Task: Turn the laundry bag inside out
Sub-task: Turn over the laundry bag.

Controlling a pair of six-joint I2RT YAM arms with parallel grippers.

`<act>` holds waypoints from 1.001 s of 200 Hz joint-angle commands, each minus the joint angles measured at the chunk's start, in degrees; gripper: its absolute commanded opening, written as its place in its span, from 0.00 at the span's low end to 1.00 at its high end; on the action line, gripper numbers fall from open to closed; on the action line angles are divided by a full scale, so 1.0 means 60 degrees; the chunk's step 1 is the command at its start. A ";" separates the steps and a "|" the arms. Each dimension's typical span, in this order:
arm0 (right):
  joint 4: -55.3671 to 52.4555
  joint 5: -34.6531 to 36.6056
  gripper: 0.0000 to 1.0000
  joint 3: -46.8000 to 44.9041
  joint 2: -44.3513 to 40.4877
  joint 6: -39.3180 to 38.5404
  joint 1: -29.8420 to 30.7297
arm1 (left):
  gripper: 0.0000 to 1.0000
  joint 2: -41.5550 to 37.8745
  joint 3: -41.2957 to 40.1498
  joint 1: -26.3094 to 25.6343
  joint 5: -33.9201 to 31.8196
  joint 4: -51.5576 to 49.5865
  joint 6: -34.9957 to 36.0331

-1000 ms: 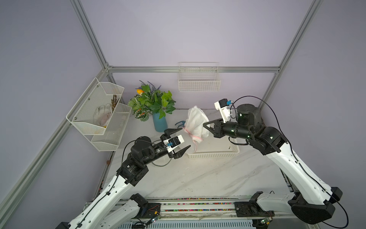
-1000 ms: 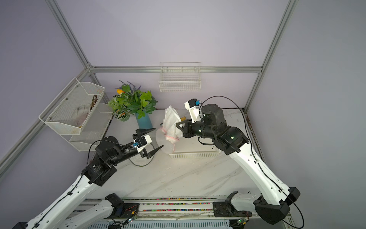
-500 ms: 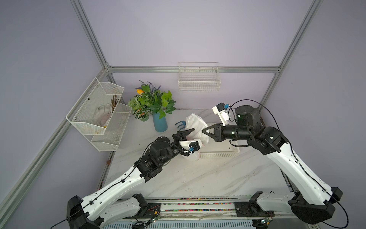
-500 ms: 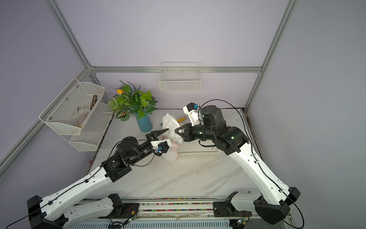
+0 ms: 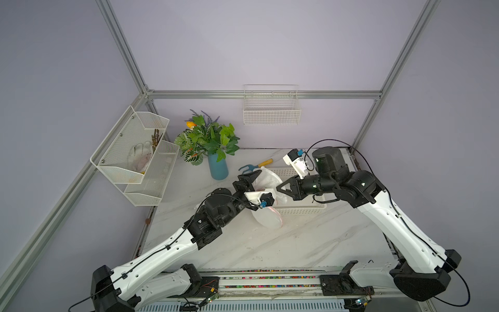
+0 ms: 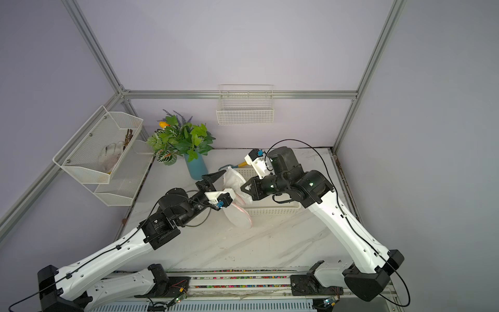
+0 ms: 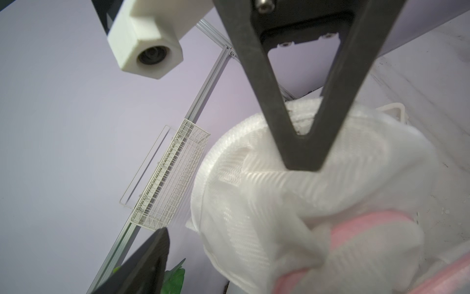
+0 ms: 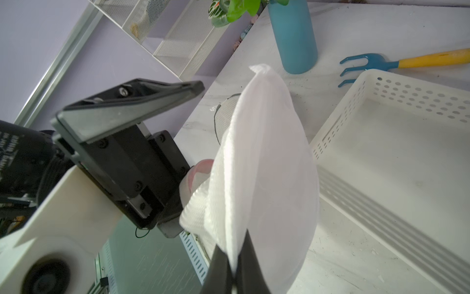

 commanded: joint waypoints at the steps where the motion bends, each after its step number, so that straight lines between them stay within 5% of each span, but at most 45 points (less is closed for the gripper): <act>1: -0.0944 -0.0446 0.00 0.0236 0.0210 -0.1040 0.0100 | 0.80 -0.0060 0.0110 -0.0046 0.0081 0.0448 0.0073; 70: -0.2258 -0.0191 0.00 0.0571 0.0721 -0.2795 0.0743 | 0.77 0.0187 0.0573 -0.0011 0.1625 -0.1321 -0.0887; 200: -0.1559 0.0995 0.00 0.0172 -0.0150 -0.5159 0.1269 | 0.61 0.0814 0.1512 0.0727 0.4684 -0.3386 -0.2372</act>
